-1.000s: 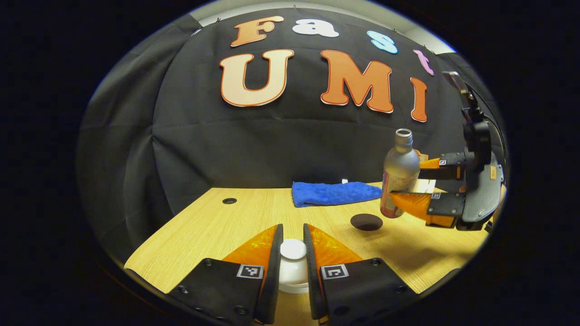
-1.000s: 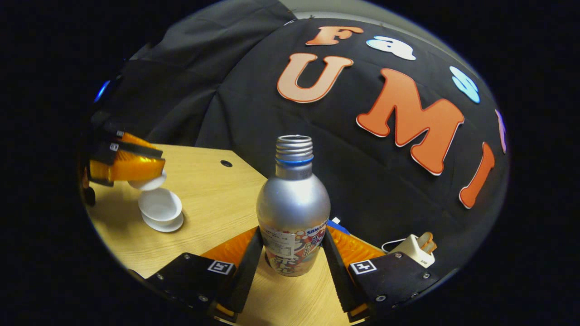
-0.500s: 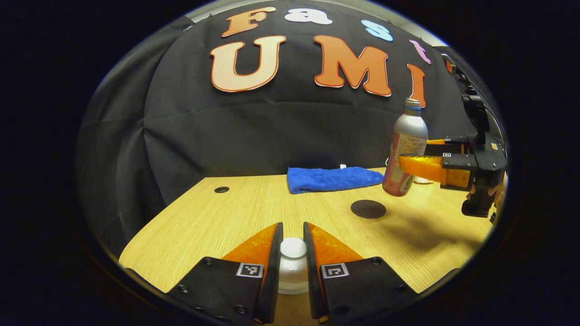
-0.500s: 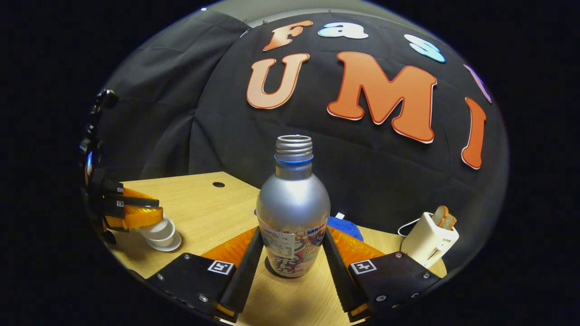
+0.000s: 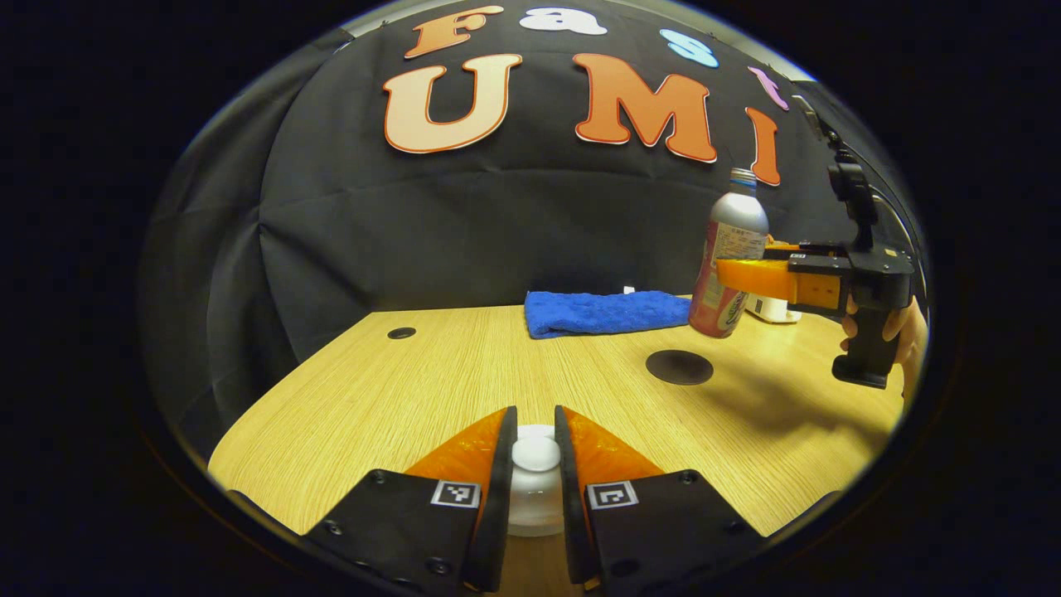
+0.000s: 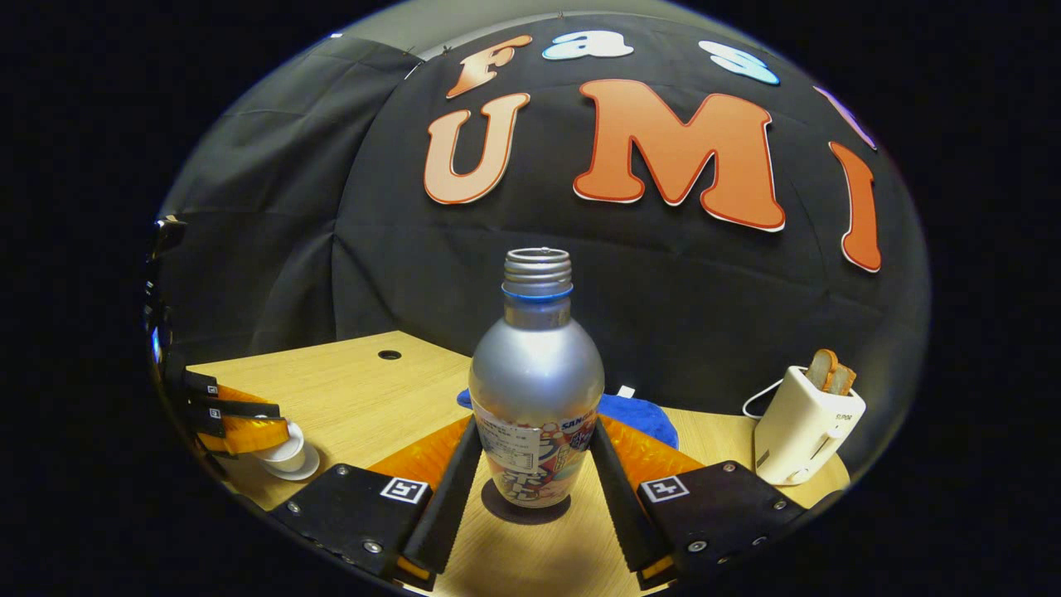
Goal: Open the teacup lid with one hand, grasp the water bottle and pour water into the teacup with the other hand; after pouring, place the water bottle on the coaster and then close the teacup lid.
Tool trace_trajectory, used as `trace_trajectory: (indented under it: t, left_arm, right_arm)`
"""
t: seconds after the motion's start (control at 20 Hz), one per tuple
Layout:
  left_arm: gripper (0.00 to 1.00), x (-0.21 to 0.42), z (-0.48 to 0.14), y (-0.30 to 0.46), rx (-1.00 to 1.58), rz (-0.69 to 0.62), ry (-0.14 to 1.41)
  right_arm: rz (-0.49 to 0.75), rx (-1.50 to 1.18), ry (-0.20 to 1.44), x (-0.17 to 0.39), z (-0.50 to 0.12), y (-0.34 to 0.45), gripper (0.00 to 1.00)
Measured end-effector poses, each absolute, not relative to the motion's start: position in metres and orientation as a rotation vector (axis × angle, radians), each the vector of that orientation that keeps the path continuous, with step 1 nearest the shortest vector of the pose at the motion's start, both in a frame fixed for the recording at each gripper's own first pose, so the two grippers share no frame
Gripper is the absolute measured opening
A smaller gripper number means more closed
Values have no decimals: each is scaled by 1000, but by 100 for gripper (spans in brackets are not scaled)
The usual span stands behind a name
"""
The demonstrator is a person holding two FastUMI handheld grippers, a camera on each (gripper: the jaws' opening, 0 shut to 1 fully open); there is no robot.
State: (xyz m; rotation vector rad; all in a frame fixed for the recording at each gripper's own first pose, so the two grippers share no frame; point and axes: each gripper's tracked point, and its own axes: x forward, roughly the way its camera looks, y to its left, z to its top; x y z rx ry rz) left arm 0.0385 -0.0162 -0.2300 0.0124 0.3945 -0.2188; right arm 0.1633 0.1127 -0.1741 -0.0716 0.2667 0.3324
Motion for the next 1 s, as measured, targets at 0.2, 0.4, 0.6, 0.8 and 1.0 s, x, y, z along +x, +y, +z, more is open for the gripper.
trace_trajectory:
  t: [0.2, 0.4, 0.6, 0.8, 1.0]
  left_arm:
    - [38, 39, -222, -14, -12, -218, 366]
    - [45, 41, -207, -13, -9, -215, 316]
    - [61, 43, -194, -9, -24, -201, 279]
    - [62, 45, -188, 0, -40, -170, 262]
    - [62, 42, -189, 4, -52, -151, 267]
  right_arm:
    - [316, -33, 288, 175, -190, 114, 75]
    - [317, -11, 313, 190, -201, 115, 78]
    - [311, -15, 350, 198, -218, 117, 78]
    - [309, 5, 408, 203, -236, 118, 78]
    - [284, 25, 461, 210, -249, 118, 78]
